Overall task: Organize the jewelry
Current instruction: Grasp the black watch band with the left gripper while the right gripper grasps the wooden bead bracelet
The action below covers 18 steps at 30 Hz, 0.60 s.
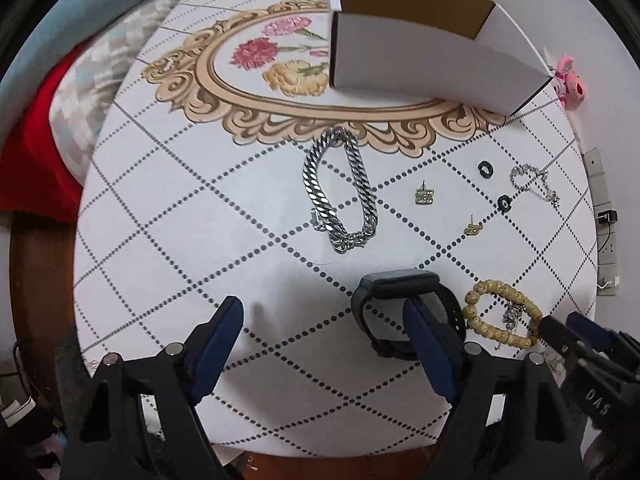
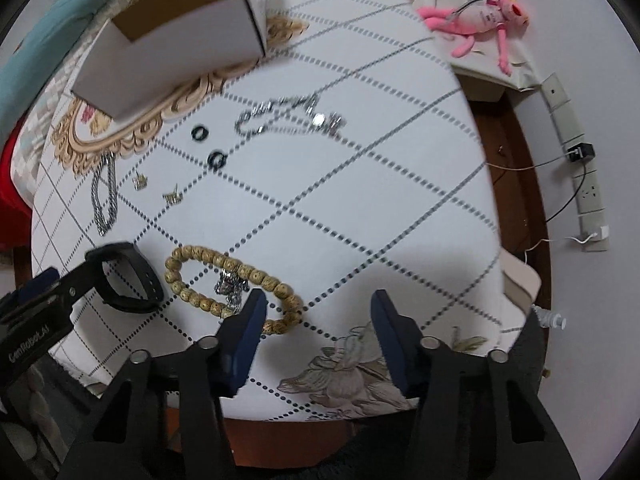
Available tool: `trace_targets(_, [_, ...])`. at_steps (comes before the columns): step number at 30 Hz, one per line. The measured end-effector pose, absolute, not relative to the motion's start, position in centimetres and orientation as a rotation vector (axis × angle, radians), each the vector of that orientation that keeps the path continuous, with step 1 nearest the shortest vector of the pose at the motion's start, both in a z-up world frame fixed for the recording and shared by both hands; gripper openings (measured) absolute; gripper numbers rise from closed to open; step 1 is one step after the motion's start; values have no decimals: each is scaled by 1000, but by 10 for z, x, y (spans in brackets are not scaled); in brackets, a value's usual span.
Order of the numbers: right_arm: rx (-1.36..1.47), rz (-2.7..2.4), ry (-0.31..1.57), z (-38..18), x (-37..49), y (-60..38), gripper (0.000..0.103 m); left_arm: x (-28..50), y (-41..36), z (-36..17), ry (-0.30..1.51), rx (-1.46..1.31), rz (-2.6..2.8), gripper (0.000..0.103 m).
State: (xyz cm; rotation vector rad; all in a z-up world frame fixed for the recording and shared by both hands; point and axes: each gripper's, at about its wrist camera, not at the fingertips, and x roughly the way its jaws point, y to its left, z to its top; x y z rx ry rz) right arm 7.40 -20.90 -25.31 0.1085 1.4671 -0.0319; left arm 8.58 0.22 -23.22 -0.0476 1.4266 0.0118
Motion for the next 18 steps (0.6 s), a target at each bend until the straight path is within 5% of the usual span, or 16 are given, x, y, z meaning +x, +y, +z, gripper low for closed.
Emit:
trace_targets(6, [71,-6,1493,-266,69,-198,35,85,-5,-247,1440,-38,-2,49])
trace_targets(10, [38,-10,1489,-263,67,-193,35,86,-7,-245,1414,-13,5,39])
trace_targets(15, [-6,-31,1472,-258,62,-182,35,93,-2,-241,1389,-8,0,6])
trace_targets(18, [-10,-32,1455,-256,60,-178,26,95,0,-242,1377,-3,1,6])
